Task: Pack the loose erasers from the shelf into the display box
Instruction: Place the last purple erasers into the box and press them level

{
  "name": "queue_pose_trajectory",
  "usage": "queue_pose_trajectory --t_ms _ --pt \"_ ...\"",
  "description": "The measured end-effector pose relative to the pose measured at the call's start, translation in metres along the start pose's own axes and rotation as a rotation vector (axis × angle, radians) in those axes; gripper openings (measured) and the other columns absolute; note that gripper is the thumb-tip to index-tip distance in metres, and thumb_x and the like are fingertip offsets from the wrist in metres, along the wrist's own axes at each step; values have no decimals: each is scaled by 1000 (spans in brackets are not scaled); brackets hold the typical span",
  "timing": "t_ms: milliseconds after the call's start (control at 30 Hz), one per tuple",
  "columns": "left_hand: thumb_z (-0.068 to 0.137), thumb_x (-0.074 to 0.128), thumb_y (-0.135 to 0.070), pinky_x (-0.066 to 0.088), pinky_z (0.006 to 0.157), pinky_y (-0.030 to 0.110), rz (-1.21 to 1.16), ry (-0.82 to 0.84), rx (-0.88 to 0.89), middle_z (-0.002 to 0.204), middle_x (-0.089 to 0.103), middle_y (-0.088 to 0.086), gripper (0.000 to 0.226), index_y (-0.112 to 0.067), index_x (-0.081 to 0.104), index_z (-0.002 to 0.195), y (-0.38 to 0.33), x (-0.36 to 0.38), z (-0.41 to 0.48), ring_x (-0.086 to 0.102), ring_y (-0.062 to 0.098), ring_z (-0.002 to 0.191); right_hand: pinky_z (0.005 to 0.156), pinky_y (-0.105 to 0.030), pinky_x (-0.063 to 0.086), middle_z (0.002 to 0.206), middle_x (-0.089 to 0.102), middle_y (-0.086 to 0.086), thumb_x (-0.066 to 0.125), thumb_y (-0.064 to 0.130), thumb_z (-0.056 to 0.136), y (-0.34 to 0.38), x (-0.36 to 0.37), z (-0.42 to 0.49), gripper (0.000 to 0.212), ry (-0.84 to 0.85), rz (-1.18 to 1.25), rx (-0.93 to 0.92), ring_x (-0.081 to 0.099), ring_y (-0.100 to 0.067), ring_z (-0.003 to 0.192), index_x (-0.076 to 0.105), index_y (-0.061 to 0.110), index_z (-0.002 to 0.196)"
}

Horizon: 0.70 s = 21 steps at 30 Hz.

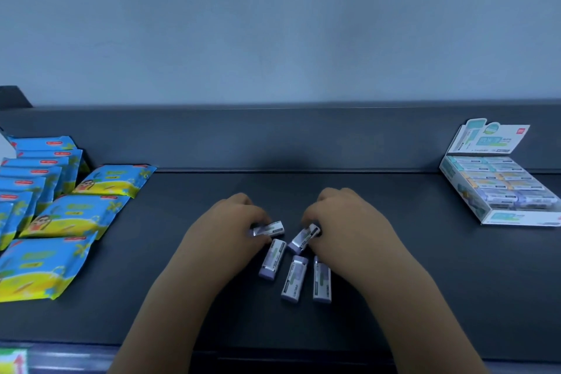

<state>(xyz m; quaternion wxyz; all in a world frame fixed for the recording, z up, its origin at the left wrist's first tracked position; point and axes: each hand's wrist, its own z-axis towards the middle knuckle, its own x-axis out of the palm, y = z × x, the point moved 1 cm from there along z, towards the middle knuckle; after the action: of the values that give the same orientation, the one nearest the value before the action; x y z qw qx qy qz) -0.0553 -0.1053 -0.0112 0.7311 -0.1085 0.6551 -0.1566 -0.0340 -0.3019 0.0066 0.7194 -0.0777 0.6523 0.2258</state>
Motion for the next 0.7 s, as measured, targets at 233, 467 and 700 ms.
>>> queue_pose_trajectory --t_ms 233,467,700 --pt "86 70 -37 52 83 36 -16 17 20 99 55 -13 18 -37 74 104 -2 2 4 55 8 93 69 -30 41 101 54 12 54 15 88 -6 4 1 38 31 23 -48 45 -14 102 67 42 113" --pt "88 65 -37 53 80 37 28 -1 10 96 56 -13 15 -37 71 102 -7 -1 1 55 7 93 75 -30 46 100 53 9 62 27 87 -13 -4 -2 14 33 28 -36 47 -15 104 68 30 99" --pt "88 65 -36 53 80 36 61 -134 60 97 58 -17 16 -40 71 102 -26 -11 -3 54 7 100 78 -33 52 95 56 11 59 29 87 -36 -18 -14 7 -87 74 23 50 -10 97 65 29 90"
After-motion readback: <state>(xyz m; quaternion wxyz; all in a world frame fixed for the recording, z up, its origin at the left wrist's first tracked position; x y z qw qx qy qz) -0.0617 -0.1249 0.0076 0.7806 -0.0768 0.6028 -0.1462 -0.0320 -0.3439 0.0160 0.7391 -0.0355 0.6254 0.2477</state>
